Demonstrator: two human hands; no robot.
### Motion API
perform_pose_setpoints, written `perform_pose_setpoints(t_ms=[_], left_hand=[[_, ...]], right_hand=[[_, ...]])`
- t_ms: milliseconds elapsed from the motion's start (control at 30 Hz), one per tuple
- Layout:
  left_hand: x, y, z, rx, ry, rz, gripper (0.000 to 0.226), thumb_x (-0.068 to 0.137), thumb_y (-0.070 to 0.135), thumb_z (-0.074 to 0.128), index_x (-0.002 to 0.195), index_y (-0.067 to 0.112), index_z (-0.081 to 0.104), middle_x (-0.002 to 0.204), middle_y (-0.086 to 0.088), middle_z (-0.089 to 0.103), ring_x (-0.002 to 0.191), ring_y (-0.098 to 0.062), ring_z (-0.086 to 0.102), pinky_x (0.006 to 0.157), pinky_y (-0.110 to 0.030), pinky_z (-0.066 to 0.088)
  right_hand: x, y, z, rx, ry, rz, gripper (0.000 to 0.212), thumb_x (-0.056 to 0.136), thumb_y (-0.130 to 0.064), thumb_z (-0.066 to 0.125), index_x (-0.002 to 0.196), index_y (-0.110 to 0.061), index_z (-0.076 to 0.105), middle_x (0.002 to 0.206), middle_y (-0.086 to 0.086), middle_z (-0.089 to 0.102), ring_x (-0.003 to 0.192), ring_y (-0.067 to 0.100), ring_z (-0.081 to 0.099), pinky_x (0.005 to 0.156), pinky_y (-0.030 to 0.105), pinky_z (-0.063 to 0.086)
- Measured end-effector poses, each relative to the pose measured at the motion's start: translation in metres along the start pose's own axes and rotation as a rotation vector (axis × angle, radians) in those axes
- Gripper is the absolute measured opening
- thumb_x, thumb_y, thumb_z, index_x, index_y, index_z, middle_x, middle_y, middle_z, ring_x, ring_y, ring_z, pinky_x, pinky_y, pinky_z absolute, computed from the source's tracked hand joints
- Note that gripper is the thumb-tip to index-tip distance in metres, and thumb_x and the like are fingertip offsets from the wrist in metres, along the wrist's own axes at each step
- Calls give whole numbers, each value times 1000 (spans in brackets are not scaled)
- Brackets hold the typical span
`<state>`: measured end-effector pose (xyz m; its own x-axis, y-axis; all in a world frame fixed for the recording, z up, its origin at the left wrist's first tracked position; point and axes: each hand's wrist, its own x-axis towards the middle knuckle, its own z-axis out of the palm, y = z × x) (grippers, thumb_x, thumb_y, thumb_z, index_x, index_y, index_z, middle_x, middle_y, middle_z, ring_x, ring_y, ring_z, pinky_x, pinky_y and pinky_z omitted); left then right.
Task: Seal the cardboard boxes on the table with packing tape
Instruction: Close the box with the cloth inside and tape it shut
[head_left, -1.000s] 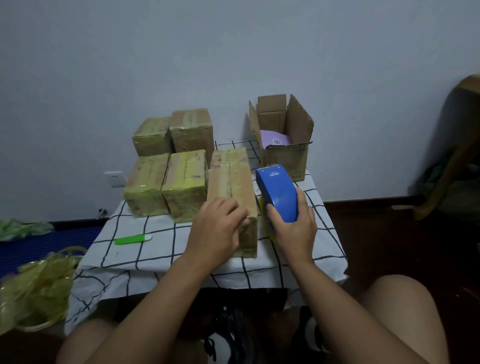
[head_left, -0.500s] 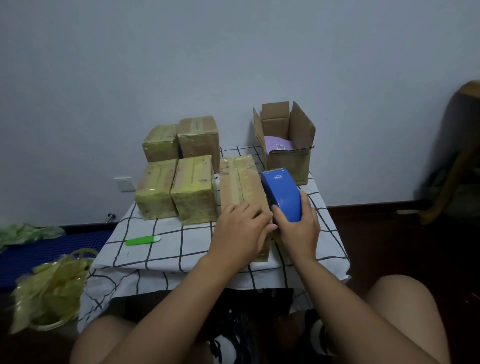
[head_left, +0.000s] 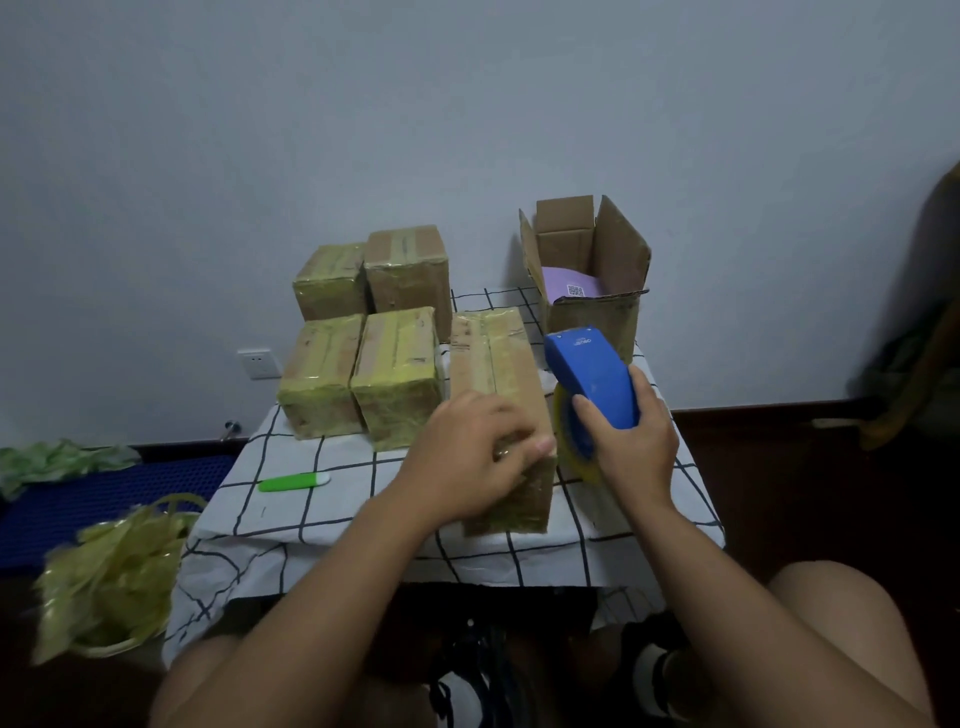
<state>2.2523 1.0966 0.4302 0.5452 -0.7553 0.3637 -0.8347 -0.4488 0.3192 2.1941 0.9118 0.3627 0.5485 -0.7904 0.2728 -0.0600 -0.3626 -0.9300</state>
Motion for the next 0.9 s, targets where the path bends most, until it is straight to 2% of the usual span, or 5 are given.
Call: perform_pose_setpoints(t_ms=[367,500,600,700,900], left_hand=[[139,-86,-5,-129,58,-467,34,104,23,41,131,17,60,134,-6,58,123,-25,53,99,-32,40],[170,-111,4,-128,-34,-571,32,104,25,41,84,11,61,89,-11,63,101,-34,61,74,-31,39],[178,-125,13,-161,-31,-644,34,102,27,48,78,9,63,86,-11,66,98,-33,62,74,-29,41],[182,-129,23,-122,-4,-643,23,100,27,53,93,9,67,107,-12,69,103,-31,61,78,-28,41],[173,-126,28,13,98,-522,22,100,27,51,86,16,63,85,0,63,84,-24,58,64,-31,37]], right_hand=[[34,0,22,-31,-35,-69,74,84,-35,78,149,-27,44,116,-10,47,103,2,44,75,7,35],[33,10,28,7,-28,-61,75,82,-33,80,148,-27,45,121,-12,49,102,-3,46,79,5,35],[31,18,28,19,-29,-62,75,82,-31,80,148,-27,45,117,-13,48,102,-18,47,75,2,36],[28,25,27,27,-26,-71,75,81,-28,81,147,-25,46,115,-16,49,104,-27,42,77,-1,35],[27,29,26,14,-18,-101,77,80,-28,81,148,-25,45,112,-34,42,104,-24,43,78,3,36]])
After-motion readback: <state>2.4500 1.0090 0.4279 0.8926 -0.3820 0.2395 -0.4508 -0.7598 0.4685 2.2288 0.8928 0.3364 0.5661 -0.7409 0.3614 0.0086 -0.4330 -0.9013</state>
